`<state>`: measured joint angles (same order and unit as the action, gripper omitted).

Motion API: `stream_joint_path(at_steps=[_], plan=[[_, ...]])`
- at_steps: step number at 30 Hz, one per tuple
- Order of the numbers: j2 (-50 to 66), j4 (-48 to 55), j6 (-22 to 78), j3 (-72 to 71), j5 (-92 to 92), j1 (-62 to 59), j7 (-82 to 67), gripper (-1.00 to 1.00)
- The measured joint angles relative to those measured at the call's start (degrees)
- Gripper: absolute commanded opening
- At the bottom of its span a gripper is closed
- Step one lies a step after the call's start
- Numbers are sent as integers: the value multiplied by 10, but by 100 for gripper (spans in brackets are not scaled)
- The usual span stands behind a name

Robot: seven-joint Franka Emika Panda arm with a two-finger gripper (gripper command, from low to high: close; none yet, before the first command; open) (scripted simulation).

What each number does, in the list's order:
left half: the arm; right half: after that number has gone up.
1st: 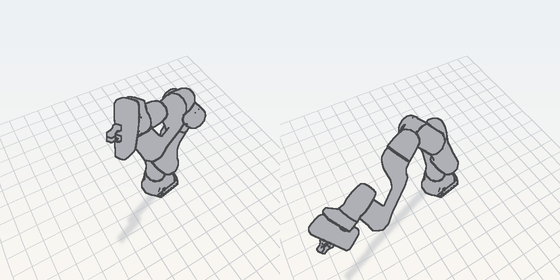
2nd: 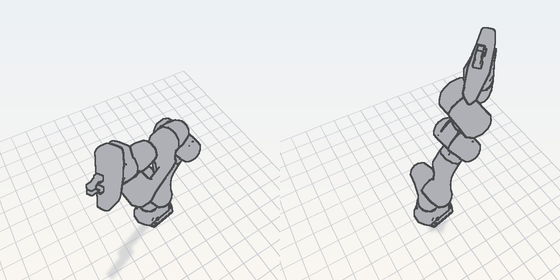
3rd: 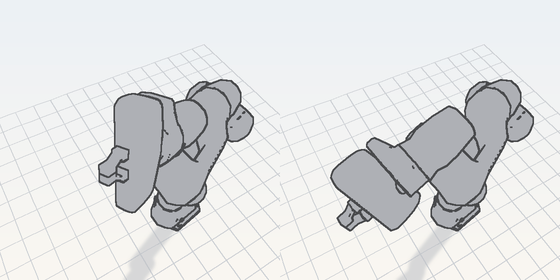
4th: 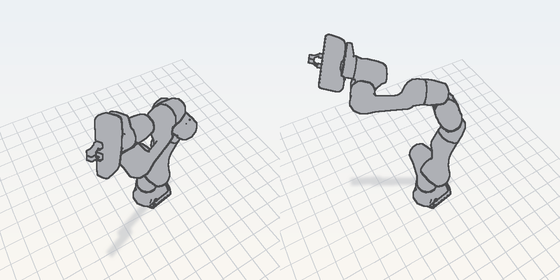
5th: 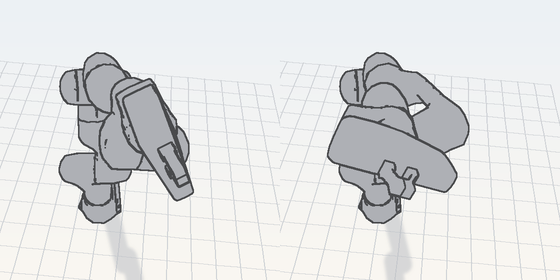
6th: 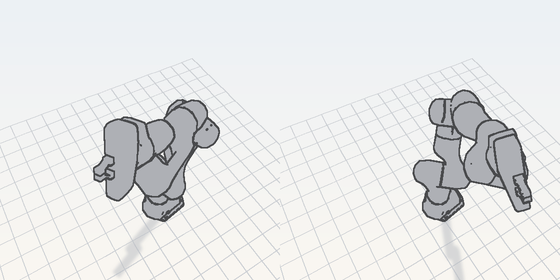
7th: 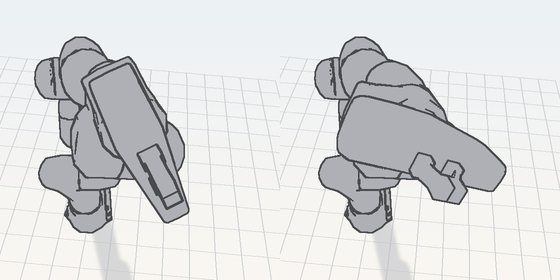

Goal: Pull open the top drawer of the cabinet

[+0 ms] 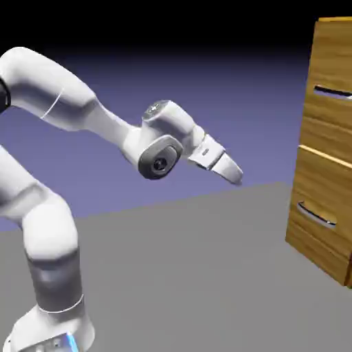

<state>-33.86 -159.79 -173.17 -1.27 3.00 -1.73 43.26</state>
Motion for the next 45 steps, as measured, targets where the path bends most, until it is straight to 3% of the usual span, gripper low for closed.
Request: stream_joint_path(at_steps=[45], plan=[[-448, 450, 311, -473, 1121, -903, 300, 0]])
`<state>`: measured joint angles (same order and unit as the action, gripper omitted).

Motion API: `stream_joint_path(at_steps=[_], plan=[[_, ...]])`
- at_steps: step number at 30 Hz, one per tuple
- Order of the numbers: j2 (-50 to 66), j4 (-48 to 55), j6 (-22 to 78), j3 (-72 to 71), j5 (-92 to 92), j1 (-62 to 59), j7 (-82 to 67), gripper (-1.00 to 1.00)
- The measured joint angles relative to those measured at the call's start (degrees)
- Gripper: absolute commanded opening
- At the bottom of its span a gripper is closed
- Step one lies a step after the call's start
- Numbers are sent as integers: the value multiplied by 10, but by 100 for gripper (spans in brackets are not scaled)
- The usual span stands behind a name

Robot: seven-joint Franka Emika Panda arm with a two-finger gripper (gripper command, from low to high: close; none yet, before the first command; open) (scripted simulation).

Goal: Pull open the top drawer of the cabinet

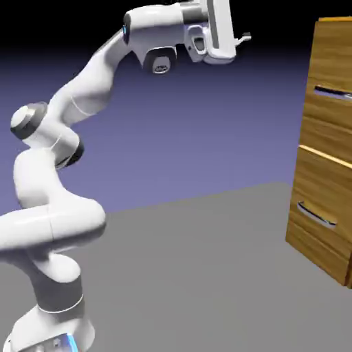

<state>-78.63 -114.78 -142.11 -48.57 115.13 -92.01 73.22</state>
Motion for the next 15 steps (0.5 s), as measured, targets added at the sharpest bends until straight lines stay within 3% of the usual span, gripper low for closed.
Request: stream_joint_path(at_steps=[15], plan=[[-139, 140, 97, -147, 349, -281, 93, 0]])
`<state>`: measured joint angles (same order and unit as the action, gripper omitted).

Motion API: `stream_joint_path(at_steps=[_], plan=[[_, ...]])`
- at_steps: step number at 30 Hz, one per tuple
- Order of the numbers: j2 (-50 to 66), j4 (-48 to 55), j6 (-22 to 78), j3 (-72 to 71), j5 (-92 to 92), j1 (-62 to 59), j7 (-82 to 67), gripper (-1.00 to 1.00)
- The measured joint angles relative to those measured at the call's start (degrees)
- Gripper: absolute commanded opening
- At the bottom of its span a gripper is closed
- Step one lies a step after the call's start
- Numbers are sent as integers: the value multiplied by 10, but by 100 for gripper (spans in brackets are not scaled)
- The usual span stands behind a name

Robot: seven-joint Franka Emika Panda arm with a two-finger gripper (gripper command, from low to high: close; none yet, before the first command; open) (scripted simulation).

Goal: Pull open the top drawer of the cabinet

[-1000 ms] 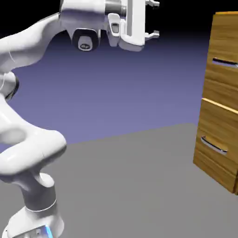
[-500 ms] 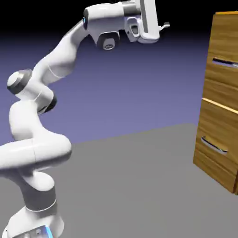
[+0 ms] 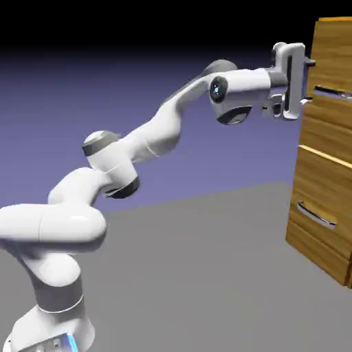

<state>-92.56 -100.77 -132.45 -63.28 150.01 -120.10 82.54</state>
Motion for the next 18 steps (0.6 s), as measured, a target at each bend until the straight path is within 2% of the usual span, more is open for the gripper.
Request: stream_joint_path(at_steps=[6, 7, 9, 18], plan=[[14, 125, -48, -6, 2, -75, 28, 0], [15, 131, -51, -6, 2, -79, 29, -100], [15, 131, -51, -6, 2, -79, 29, -100], [-7, -55, 21, 5, -2, 33, -11, -100]])
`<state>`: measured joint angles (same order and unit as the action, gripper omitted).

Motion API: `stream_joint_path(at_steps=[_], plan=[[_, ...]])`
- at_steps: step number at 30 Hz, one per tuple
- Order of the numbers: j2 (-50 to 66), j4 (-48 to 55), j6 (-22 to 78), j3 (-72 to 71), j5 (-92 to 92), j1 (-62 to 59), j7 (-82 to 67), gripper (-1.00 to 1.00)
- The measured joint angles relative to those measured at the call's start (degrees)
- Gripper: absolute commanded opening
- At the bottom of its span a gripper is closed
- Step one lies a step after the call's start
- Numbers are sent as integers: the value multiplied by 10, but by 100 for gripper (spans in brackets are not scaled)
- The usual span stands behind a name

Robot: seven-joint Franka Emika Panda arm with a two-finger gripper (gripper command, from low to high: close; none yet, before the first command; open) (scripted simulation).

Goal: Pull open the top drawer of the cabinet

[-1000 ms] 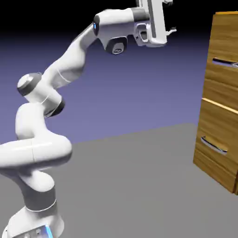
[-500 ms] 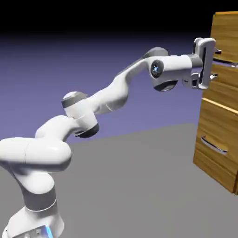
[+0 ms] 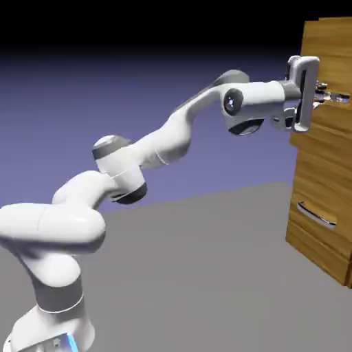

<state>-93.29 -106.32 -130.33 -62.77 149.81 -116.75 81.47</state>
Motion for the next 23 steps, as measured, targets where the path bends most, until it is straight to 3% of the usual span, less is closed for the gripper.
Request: stream_joint_path(at_steps=[19, 20, 23], plan=[[-70, -394, 137, 91, -110, 264, -44, -100], [-76, -413, 142, 100, -122, 278, -44, 100], [-76, -431, 141, 111, -141, 298, -48, 100]])
